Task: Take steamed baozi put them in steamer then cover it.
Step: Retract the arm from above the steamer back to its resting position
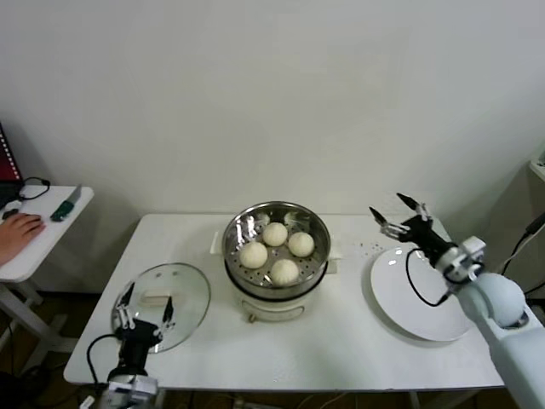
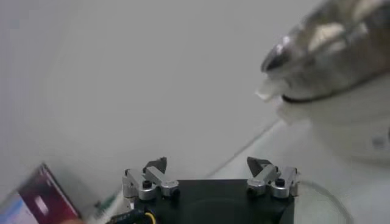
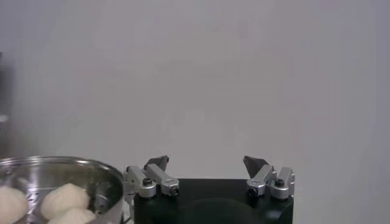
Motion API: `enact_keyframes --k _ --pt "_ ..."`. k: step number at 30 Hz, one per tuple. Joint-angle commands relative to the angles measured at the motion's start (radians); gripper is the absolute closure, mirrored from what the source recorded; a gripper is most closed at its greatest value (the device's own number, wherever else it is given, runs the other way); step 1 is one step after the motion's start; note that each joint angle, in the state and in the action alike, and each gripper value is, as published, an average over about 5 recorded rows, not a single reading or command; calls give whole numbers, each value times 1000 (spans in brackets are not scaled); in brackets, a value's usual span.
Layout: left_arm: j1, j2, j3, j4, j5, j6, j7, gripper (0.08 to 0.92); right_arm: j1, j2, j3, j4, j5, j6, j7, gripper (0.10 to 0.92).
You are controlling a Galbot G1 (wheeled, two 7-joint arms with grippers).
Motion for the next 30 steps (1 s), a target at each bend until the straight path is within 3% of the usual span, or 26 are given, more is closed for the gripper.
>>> enact_keyframes --k 1,8,15,30 --pt "-13 92 15 57 733 44 57 177 -427 212 315 104 -75 33 9 203" --pt "-106 160 59 199 763 59 57 177 -482 235 324 82 -119 64 -10 203" --pt "-202 167 55 336 801 74 61 177 -489 257 311 88 -180 57 -11 203" --pt "-355 158 97 528 795 134 -42 177 -457 278 287 63 -211 72 -19 203"
